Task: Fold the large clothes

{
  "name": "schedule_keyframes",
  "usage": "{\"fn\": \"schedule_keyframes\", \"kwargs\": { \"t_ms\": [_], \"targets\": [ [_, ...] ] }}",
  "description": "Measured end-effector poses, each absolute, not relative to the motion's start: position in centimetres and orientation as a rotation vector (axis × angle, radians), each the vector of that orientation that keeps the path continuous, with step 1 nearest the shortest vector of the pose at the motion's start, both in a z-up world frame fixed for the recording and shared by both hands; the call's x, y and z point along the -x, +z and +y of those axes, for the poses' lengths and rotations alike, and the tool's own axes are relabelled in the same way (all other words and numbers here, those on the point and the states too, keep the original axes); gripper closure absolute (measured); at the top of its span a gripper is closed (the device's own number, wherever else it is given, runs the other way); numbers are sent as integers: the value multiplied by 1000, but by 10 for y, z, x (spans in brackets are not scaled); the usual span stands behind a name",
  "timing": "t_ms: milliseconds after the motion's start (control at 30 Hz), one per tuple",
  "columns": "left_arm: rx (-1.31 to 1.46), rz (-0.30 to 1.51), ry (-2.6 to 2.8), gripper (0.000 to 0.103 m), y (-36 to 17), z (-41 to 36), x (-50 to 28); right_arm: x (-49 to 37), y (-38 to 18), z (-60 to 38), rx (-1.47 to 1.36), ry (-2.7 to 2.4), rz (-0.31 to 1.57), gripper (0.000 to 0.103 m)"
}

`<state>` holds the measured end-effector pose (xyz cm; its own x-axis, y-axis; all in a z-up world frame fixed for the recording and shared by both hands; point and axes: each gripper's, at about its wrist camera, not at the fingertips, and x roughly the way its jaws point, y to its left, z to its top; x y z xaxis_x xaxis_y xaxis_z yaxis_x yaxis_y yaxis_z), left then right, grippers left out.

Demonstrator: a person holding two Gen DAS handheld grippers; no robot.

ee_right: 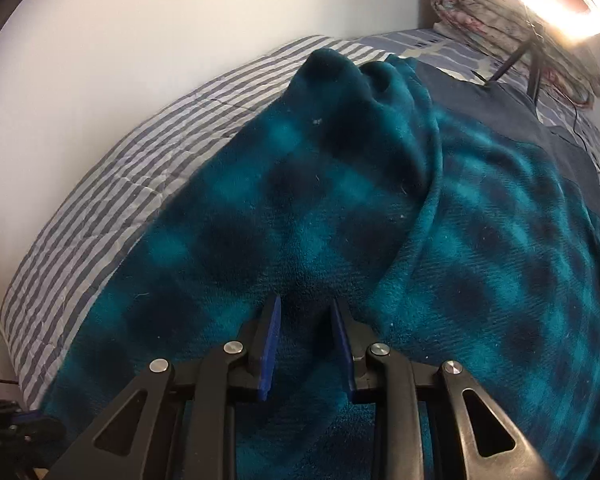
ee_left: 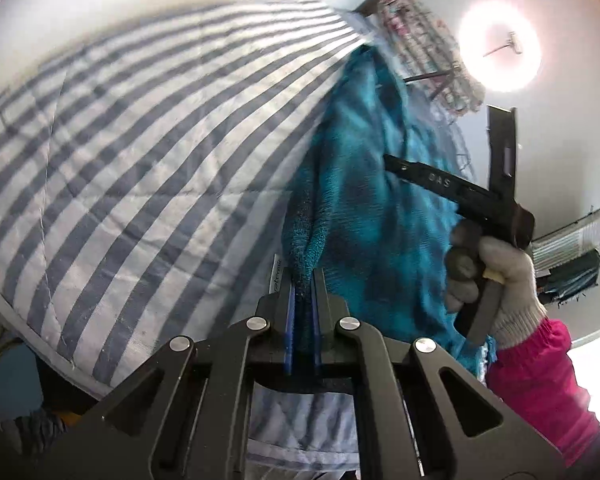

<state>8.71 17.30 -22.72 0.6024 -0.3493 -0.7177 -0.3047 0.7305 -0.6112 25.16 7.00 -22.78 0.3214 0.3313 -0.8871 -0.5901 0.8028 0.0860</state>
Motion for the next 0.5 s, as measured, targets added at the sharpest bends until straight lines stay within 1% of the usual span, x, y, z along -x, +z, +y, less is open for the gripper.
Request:
{"fn": "schedule_keyframes", "kwargs": {
  "t_ms": [67,100,167,333,500],
  "targets": [
    [763,932,-32,99,-220,169,-85,-259,-214,63,196,644,1086,78],
    [763,931,-35,99,-218,169,-85,-265,-203,58,155,643,1050,79],
    [774,929,-41,99,-217,165,-88,-282,-187,55,128,611,1000,89],
    [772,917,-52,99,-214,164,-85,-340,-180,65,42,531,963,90],
    [763,912,-63,99,-211,161,-87,-383,-208,88,4,458,987,90]
  ]
}}
